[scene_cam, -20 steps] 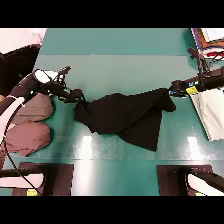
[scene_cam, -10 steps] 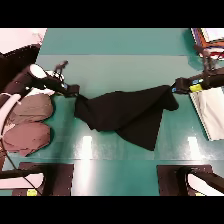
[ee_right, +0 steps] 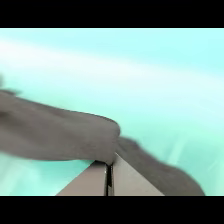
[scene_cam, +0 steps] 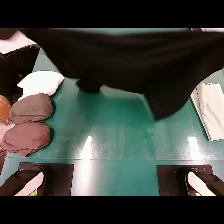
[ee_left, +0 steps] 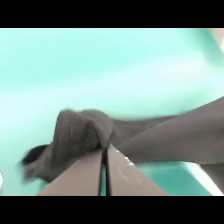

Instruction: Fold the shirts.

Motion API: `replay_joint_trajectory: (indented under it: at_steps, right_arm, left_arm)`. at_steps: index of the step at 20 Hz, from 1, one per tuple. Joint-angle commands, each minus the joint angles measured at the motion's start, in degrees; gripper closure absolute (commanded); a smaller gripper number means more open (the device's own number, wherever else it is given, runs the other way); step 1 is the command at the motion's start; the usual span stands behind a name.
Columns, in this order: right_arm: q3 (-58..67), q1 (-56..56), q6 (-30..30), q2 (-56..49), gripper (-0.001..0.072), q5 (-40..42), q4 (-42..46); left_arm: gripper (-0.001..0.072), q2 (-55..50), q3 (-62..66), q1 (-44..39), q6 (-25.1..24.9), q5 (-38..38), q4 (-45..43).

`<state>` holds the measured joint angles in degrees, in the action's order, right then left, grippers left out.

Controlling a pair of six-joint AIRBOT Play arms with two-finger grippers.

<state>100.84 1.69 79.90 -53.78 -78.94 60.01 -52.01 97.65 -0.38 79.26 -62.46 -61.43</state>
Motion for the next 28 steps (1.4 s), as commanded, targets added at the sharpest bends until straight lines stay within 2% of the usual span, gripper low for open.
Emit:
replay_joint_trajectory:
  at_steps: [1, 5, 9, 12, 16, 20, 21, 23, 26, 27, 28]
  right_arm:
    - [9.8, 4.0, -0.5, 3.3, 0.0699, -1.9, 0.1]
    - [17.9, 7.4, -0.5, 3.4, 0.0699, -4.9, 0.1]
    - [17.2, 8.9, 0.2, 2.3, 0.07, -6.2, -0.1]
    - [13.6, 5.3, 1.4, -1.6, 0.07, -8.7, 0.1]
    - [6.8, -2.8, 2.2, -13.3, 0.0699, -10.4, 2.6]
    - [-2.3, -7.9, 1.9, -27.9, 0.0699, -9.6, 9.2]
    - [-3.6, -8.3, 1.1, -31.8, 0.0699, -8.7, 8.5]
    - [-4.0, -8.4, 1.0, -38.0, 0.0697, -7.8, 7.8]
    - [-4.0, -7.3, 0.5, -42.8, 0.0696, -5.7, 1.5]
    - [-4.0, -6.9, 0.1, -43.3, 0.0691, -4.3, -0.2]
    - [-4.0, -5.8, -0.3, -43.4, 0.0548, -2.4, -1.7]
  left_arm:
    - [0.0683, 7.6, 8.8, 0.2, 2.3, -1.3, -0.3]
    - [0.0684, 8.9, 16.2, 0.2, 4.7, -4.9, -0.3]
    - [0.0684, 7.5, 16.9, 0.2, 4.7, -6.6, -1.6]
    - [0.0683, 1.4, 13.2, 0.2, 4.5, -12.2, -2.9]
    - [0.0683, -10.0, 0.7, 0.2, 4.5, -15.6, -2.8]
    - [0.0682, -22.7, -13.4, 0.2, 4.3, -10.1, -2.8]
    - [0.0682, -26.0, -15.6, 0.2, 4.2, -7.3, -2.9]
    - [0.0682, -32.0, -16.3, 0.2, 0.5, -2.4, -2.9]
    - [0.0681, -36.3, -16.3, 0.2, -0.2, 3.4, -2.9]
    - [0.064, -36.4, -16.3, 0.2, -0.2, 4.7, -2.9]
    - [0.0329, -36.3, -15.9, 0.3, 0.0, 5.0, -2.6]
